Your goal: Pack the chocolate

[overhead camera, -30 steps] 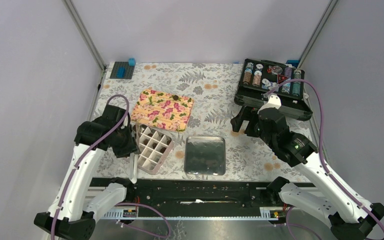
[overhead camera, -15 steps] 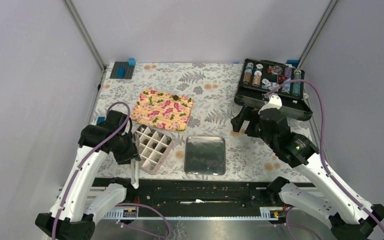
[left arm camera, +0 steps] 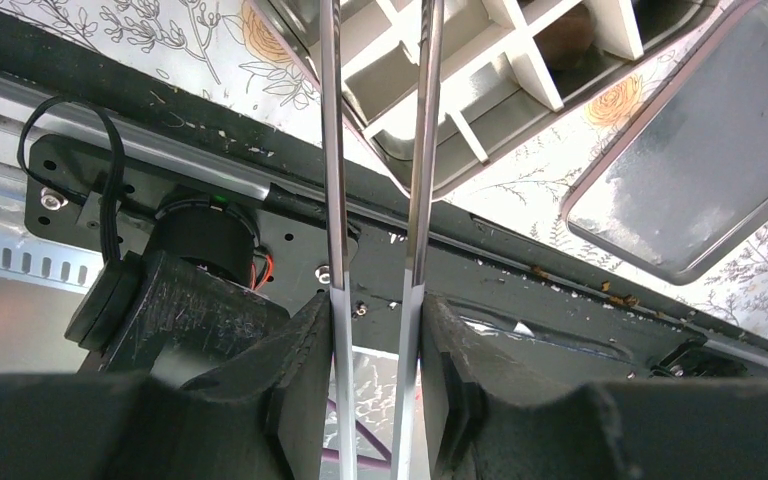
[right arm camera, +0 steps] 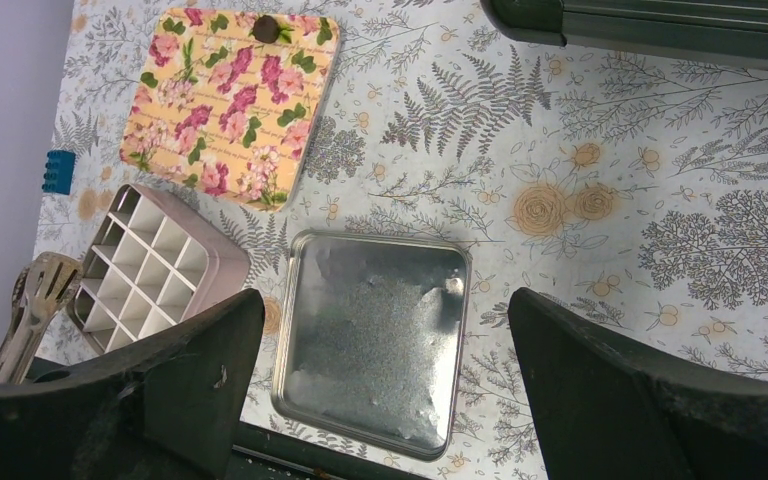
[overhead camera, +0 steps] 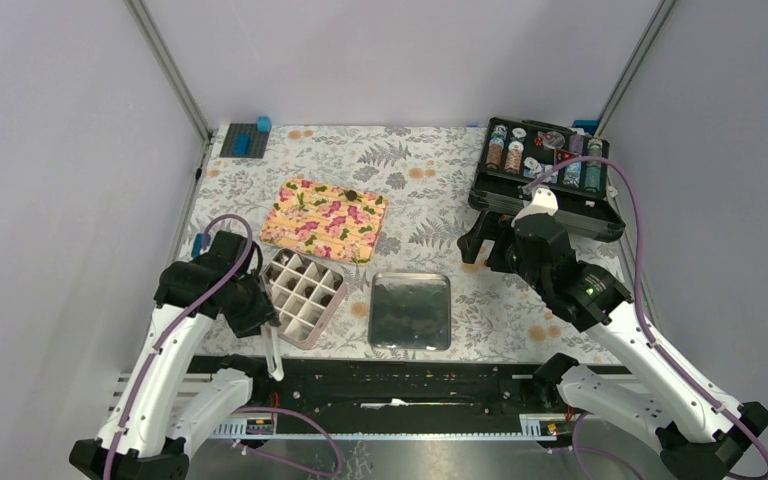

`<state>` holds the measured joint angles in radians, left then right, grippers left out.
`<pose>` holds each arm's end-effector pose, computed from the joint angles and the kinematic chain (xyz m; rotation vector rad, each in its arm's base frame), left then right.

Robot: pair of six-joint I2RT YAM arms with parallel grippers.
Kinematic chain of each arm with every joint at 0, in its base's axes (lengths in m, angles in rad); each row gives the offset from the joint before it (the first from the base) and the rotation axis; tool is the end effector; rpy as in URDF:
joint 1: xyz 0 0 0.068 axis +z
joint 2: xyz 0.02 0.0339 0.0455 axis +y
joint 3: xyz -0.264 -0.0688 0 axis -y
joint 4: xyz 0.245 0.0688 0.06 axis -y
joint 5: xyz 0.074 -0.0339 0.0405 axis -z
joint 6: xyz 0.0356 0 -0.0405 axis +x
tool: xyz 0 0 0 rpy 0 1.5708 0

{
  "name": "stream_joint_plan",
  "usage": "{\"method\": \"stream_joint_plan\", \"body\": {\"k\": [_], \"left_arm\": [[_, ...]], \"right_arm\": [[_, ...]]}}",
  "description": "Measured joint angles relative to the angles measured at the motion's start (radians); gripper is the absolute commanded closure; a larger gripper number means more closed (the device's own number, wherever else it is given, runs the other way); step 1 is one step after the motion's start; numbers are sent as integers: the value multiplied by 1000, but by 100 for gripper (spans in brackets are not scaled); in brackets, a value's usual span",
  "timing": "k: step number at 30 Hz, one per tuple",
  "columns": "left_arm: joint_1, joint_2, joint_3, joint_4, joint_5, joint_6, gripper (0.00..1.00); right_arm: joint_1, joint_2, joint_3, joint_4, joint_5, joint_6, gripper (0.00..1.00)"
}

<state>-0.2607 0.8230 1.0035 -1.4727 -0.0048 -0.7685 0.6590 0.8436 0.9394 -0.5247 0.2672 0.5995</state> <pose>0.0975 -0.0258 0.3047 -0.7270 2.7975 -0.1934 0.1490 0.1035 0.3488 0.1141 2.0219 0.5435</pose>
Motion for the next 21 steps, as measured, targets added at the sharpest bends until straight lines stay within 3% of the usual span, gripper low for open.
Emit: {"method": "stream_joint_plan", "body": {"k": [14,21], "left_arm": [[0,-6,-65,1,-49,-45,99],[0,-3,-66,1,-49,-45,67]], "right_arm": [[0,0,0,0,0,-4,1],[0,0,0,0,0,-4,1]]}}
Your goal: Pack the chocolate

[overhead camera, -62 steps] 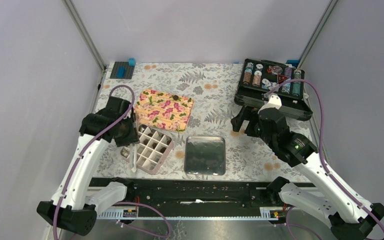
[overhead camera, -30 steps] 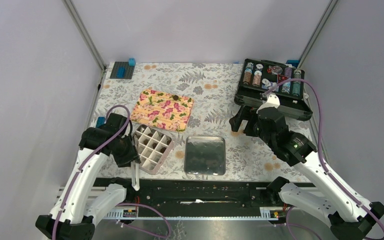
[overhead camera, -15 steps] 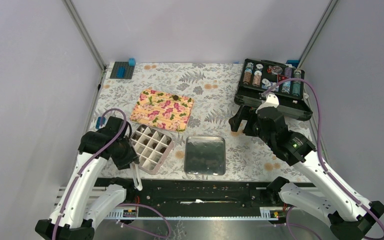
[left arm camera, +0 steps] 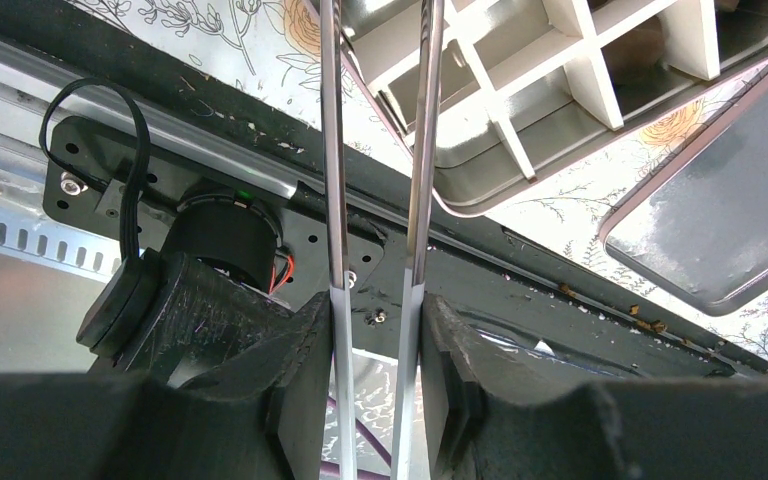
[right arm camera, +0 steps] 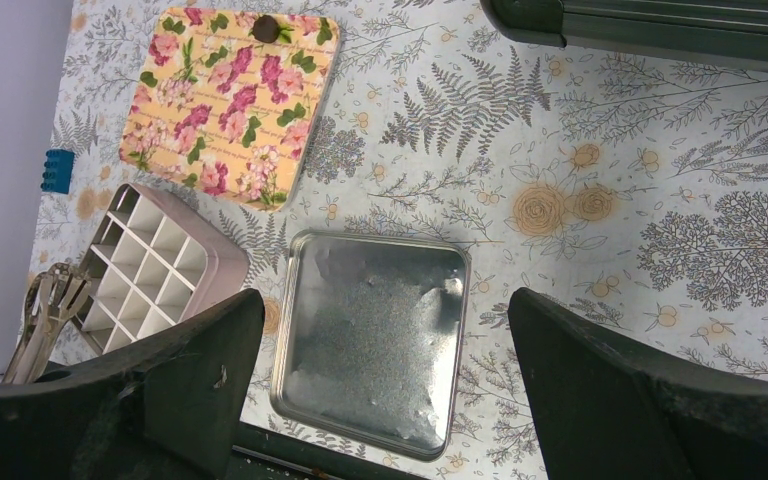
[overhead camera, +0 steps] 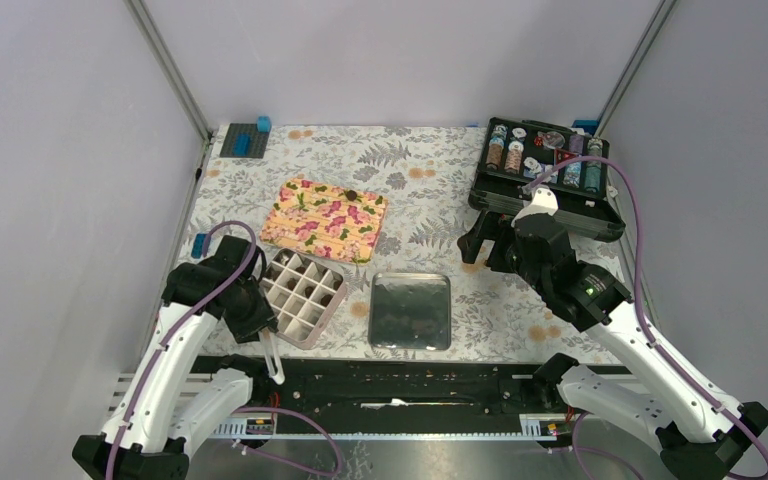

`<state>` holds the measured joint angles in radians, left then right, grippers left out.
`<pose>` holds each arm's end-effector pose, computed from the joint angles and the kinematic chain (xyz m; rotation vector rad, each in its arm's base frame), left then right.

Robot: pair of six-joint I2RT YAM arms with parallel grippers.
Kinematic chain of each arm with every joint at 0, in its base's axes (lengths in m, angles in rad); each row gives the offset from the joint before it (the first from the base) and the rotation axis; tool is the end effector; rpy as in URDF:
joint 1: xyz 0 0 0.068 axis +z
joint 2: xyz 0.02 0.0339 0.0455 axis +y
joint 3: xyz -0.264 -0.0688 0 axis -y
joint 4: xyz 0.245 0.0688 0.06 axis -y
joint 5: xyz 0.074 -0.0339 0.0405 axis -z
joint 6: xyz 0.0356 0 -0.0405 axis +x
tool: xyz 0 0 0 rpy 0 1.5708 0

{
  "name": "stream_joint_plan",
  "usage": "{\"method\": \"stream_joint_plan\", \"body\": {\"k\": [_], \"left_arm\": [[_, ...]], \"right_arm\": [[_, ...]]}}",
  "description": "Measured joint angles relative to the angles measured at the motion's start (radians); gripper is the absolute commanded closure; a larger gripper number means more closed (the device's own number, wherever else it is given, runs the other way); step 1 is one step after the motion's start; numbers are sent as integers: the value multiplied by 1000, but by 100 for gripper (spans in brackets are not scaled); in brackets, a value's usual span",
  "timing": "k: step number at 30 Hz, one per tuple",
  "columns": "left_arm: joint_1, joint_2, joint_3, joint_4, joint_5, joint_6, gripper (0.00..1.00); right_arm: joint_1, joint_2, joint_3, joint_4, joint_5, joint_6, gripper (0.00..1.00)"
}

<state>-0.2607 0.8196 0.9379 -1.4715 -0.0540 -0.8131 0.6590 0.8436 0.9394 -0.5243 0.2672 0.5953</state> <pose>0.0968 -0.0238 0.2880 -0.8061 2.8124 -0.0956 0.1490 0.1035 0.3489 0.1099 2.0213 0.5410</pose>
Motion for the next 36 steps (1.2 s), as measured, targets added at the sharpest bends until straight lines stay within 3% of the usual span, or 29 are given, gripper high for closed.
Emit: {"method": "stream_joint_plan", "body": {"k": [3,10,12,16,19,26,36], "left_arm": [[0,0,0,0,0,0,59],[0,2,0,1,-1,1,58],[0,3,0,1,-2,1,63],[0,8,8,-1,-8,1,87],[0,9,51,-2,-8,5,95],[0,44,218,14,-5,50,98],[-14,186,217,232,109,179,89]], "right_arm": [[0,0,0,0,0,0,1],[0,0,0,6,0,0,1],[0,0,0,7,0,0,1],[0,-1,-1,7,0,0,1],[0,-2,-1,7,0,0,1],[0,-5,-2,7,0,0,1],[0,-19,-2,6,1,1,1]]}}
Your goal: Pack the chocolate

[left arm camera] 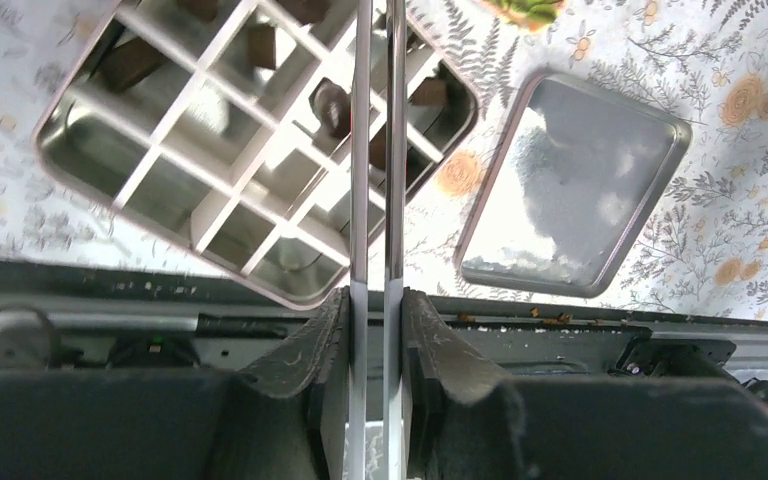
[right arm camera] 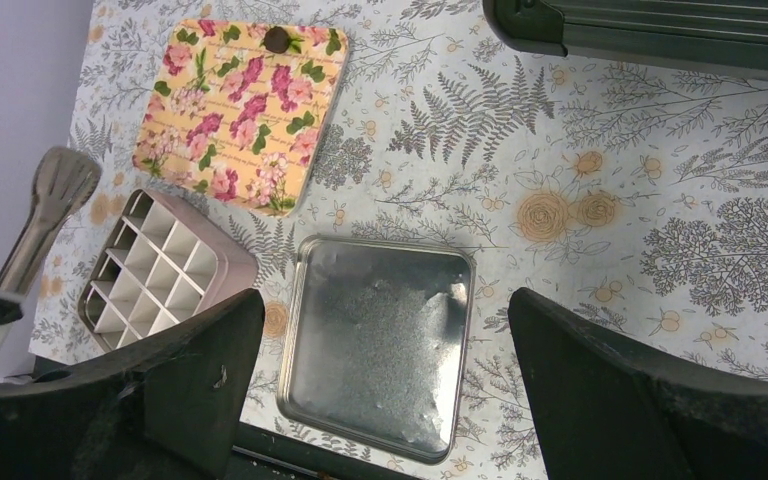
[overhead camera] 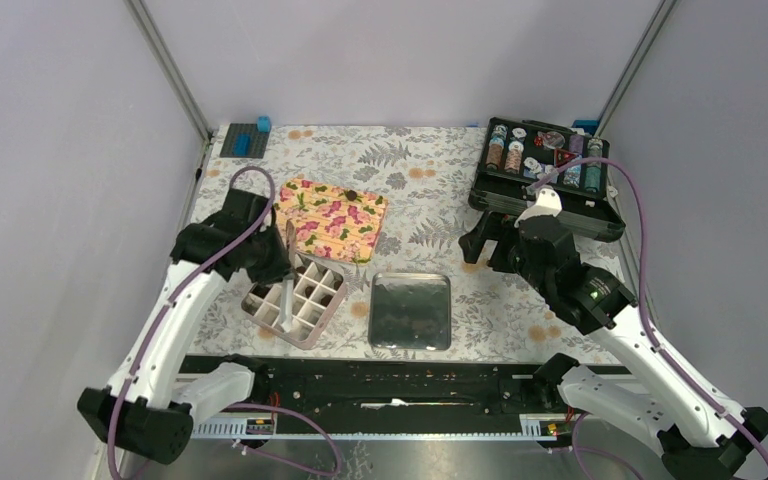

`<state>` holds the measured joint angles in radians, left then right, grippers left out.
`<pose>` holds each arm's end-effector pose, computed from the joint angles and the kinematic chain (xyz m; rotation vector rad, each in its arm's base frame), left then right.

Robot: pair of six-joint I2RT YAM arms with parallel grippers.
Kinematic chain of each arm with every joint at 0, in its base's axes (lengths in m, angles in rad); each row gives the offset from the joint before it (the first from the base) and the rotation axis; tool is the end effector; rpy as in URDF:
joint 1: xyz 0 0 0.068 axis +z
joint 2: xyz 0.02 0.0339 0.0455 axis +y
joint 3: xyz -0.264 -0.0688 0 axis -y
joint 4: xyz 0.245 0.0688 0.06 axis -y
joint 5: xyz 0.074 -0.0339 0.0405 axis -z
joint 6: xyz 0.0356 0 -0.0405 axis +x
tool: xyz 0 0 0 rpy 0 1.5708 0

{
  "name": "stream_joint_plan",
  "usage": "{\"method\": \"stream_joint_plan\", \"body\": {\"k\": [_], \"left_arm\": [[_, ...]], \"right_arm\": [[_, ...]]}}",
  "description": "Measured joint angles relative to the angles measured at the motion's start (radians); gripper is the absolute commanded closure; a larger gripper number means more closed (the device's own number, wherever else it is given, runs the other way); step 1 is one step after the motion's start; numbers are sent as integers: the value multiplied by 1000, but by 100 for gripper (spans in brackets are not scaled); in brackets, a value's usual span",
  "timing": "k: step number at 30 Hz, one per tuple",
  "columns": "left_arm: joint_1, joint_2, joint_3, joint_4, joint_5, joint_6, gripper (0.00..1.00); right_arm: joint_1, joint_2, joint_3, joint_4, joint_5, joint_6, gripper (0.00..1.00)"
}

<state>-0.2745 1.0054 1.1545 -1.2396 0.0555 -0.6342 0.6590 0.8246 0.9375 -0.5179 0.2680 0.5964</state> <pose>0.1559 -0.0460 0.3350 -0.4669 2.6710 -0.3590 0.1457 0.1009 0.3519 0.1148 1.9994 0.5548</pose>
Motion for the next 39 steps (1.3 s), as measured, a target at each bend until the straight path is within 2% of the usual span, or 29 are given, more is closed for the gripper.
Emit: {"method": "stream_joint_plan", "body": {"k": [6,14,23,28,30,39], "left_arm": [[-89,137,-10,164,-3,40,87],[-176,376,-12,297,-29,85,75],[-189,541,-2,367,-37,122,62],[-190,608,34,382,-39,134,59],[-190,629,53,385,-46,135,53],[-190,768,191,398,-87,141,53]], "right_arm": [[0,-13,0,-7,2,0,1],[0,-29,0,-29,6,5,1],[0,-52,0,-38,21,13,1],[0,-57,0,-56,29,13,1],[0,-58,0,-61,30,13,1],[0,-64,1,-80,37,13,1]]}}
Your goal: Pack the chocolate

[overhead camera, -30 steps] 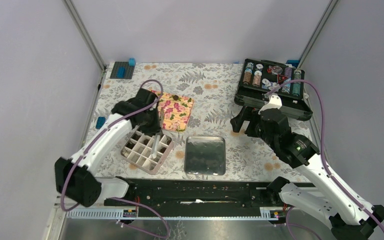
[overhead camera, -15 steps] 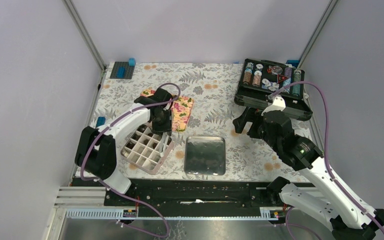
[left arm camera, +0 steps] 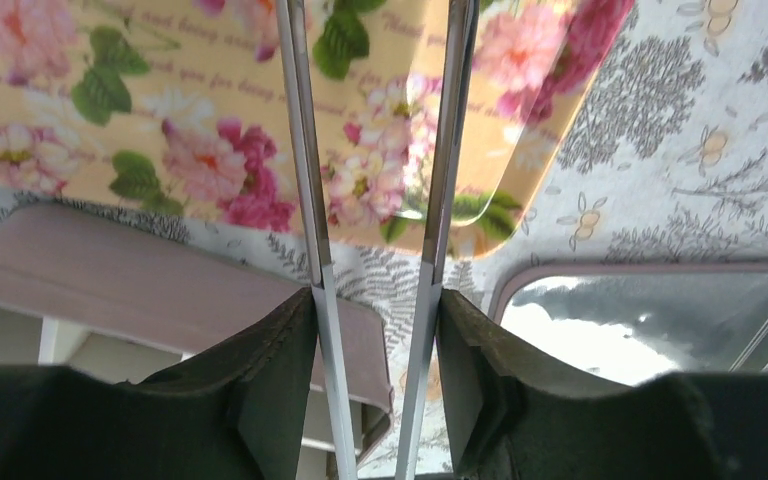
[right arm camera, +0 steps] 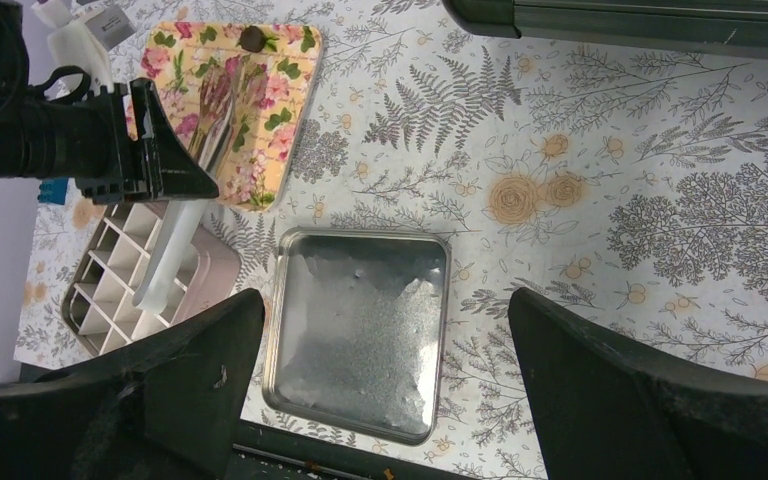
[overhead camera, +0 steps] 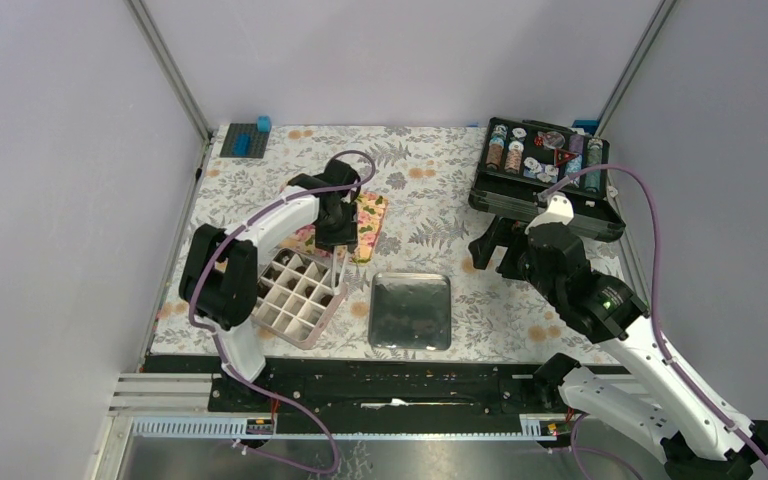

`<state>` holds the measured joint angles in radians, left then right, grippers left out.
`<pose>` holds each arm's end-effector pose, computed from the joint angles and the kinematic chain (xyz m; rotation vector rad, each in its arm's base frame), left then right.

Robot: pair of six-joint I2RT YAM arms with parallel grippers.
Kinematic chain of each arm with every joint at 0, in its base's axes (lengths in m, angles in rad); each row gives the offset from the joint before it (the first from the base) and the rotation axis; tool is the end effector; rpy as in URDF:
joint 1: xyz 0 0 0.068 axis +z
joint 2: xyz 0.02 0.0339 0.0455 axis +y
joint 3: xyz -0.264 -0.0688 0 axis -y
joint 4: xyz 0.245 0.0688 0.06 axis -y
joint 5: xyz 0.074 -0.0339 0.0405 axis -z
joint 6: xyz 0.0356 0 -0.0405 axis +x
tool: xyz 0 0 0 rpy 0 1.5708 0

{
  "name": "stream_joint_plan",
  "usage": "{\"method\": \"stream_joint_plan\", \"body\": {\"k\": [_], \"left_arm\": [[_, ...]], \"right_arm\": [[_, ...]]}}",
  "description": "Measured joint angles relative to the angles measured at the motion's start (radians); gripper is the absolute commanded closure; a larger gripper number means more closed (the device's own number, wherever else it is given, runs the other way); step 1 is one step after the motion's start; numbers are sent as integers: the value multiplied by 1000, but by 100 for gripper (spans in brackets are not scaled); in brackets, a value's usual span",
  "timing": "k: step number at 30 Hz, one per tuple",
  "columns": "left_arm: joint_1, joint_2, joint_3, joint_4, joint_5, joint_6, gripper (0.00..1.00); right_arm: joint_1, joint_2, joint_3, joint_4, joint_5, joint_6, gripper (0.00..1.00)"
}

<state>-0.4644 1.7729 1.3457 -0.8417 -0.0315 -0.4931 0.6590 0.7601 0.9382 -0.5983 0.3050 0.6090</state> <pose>0.3165 -0.1573 0.2206 -0.0478 2.8545 -0.1601 0.1312 0.0881 0.3538 0.1491 2.0023 0.5201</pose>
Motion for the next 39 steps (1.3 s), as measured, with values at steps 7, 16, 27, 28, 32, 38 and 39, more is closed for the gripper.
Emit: {"method": "stream_joint_plan", "body": {"k": [7,16,27,28,32,38,39], "left_arm": [[3,106,97,2,-6,13,53],[35,174,165,2,2,23,53],[46,217,221,-6,16,26,58],[46,220,225,-9,18,26,59],[45,231,239,-12,22,26,63],[46,237,248,-13,25,25,74],[46,237,248,-13,25,25,76]], "right_arm": [[0,-2,0,-3,5,0,1],[0,-2,0,-3,19,0,1],[0,6,0,-2,19,0,1],[0,6,0,-2,19,0,1],[0,7,0,-2,19,0,1],[0,5,0,-3,19,0,1],[0,5,0,-2,19,0,1]]}}
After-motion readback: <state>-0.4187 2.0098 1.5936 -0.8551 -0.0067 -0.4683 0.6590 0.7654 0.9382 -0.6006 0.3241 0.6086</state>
